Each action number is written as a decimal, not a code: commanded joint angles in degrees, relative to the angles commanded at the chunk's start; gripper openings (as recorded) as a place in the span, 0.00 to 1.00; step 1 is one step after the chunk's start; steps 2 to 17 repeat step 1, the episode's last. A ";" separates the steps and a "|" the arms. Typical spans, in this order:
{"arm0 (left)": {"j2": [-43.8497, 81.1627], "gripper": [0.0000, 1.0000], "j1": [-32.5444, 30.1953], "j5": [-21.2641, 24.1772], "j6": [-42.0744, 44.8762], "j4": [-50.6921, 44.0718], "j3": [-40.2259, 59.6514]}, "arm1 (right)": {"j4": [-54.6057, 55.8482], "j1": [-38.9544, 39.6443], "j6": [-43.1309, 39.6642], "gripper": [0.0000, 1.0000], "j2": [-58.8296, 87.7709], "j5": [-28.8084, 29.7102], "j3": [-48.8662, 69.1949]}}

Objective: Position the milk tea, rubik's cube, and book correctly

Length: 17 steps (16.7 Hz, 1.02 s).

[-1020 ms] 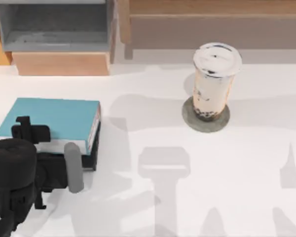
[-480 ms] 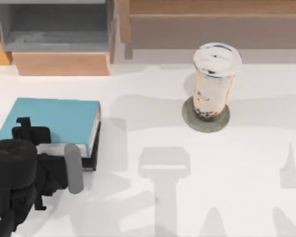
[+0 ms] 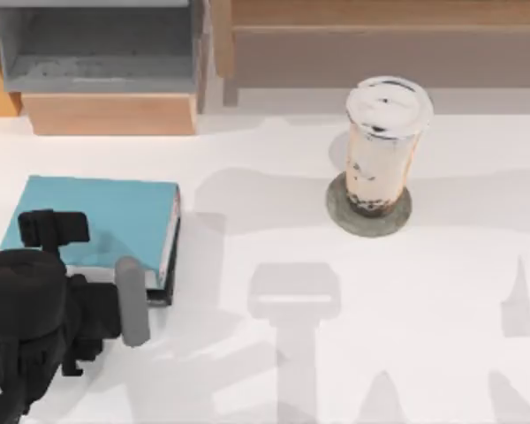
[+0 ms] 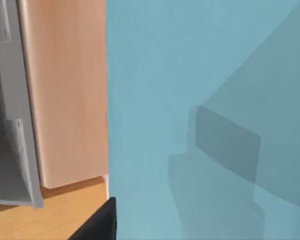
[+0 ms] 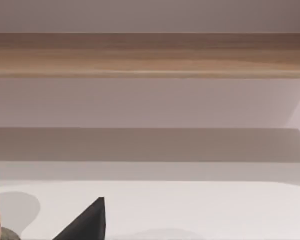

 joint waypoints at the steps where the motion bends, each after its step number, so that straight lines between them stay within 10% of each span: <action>1: 0.00 1.00 0.00 0.00 0.00 0.00 0.00 | 0.00 0.00 0.00 1.00 0.00 0.00 0.00; 17: 0.00 1.00 0.00 0.00 0.00 0.00 0.00 | 0.00 0.00 0.00 1.00 0.00 0.00 0.00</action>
